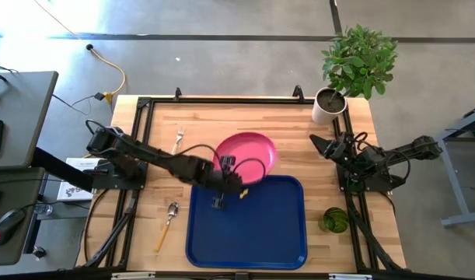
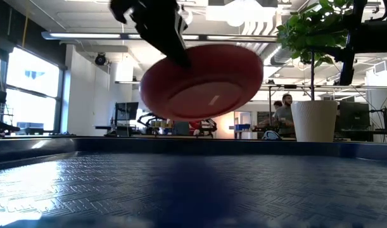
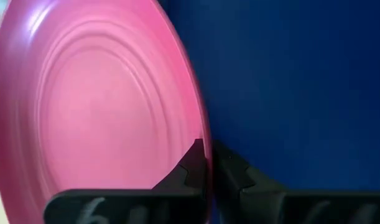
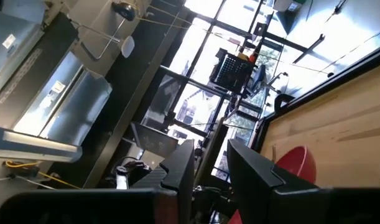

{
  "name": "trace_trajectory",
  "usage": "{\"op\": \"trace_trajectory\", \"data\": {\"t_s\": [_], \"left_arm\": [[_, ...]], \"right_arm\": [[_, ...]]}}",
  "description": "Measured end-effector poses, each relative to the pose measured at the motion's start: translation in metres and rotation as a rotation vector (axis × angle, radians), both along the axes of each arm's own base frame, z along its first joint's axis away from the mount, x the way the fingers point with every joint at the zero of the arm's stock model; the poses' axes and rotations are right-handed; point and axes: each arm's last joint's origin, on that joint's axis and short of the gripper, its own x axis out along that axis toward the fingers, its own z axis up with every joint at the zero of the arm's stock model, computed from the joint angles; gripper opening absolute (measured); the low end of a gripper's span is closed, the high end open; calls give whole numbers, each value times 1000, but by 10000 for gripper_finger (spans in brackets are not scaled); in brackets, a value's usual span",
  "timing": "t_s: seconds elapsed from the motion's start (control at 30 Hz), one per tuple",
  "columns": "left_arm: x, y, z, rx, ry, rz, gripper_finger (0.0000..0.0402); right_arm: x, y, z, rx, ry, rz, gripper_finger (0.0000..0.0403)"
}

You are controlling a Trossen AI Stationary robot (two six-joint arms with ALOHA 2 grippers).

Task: Pick and place plate/cup/fork/spoon on tray
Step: Put the pink plate on the blue tray

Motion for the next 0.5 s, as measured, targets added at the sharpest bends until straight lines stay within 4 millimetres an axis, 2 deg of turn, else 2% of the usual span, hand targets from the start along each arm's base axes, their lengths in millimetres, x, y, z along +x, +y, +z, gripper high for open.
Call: {"op": "trace_trajectory", "data": {"t_s": [0.23,0.5], "left_arm": [[-17,-51,0,64,13,-235,1],[-36,-92,-5,154,31,-464,5]], "right_arm": [[0,0,0,0,1,0,87],[0,0,-1,-2,8,0,87]]}}
